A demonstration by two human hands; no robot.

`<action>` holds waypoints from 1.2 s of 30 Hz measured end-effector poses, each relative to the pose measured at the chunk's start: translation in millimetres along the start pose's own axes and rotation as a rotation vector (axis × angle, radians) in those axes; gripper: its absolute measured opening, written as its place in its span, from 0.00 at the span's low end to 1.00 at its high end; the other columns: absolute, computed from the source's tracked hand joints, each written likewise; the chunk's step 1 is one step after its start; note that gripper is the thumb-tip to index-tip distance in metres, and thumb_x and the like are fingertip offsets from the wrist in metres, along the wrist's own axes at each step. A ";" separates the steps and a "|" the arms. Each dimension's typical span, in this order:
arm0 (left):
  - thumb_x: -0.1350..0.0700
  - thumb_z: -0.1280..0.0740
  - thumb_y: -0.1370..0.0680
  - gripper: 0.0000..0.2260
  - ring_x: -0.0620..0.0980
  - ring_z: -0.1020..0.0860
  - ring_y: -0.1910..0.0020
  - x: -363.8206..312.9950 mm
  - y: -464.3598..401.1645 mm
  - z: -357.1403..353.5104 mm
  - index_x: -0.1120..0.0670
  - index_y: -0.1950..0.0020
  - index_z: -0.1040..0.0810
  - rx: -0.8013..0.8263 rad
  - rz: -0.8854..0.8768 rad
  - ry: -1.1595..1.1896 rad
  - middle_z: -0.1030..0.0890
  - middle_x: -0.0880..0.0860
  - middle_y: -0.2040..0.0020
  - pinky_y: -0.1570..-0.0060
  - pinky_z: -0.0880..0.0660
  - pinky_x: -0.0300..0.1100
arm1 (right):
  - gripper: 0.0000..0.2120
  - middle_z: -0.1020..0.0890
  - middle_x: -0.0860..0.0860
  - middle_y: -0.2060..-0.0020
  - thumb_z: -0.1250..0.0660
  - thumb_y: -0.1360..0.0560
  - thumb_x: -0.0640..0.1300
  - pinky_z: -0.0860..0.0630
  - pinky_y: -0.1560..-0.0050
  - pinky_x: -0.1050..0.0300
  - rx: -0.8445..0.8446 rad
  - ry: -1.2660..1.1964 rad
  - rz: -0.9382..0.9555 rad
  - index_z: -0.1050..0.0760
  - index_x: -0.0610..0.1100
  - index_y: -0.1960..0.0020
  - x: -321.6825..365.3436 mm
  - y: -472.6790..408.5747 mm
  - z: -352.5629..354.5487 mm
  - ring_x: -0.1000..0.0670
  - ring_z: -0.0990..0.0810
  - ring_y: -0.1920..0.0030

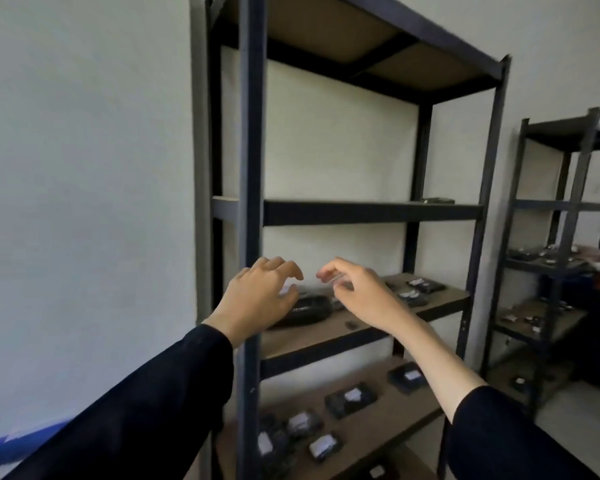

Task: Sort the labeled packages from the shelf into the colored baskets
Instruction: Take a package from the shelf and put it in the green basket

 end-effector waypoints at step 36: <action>0.42 0.51 0.20 0.22 0.54 0.22 0.49 -143.6 -500.9 -274.7 0.53 0.47 0.22 -0.054 0.263 -0.522 0.20 0.51 0.48 0.55 0.34 0.42 | 0.17 0.31 0.43 0.35 0.49 0.19 0.44 0.34 0.37 0.52 0.002 0.279 -0.078 0.32 0.40 0.34 -469.4 -310.7 316.3 0.45 0.31 0.36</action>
Point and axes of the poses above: each hand's wrist, its own y-axis away from the middle knuckle, its own z-axis out of the back of the hand, x = y × z, the point moved 10 cm from there along -y, towards the middle knuckle
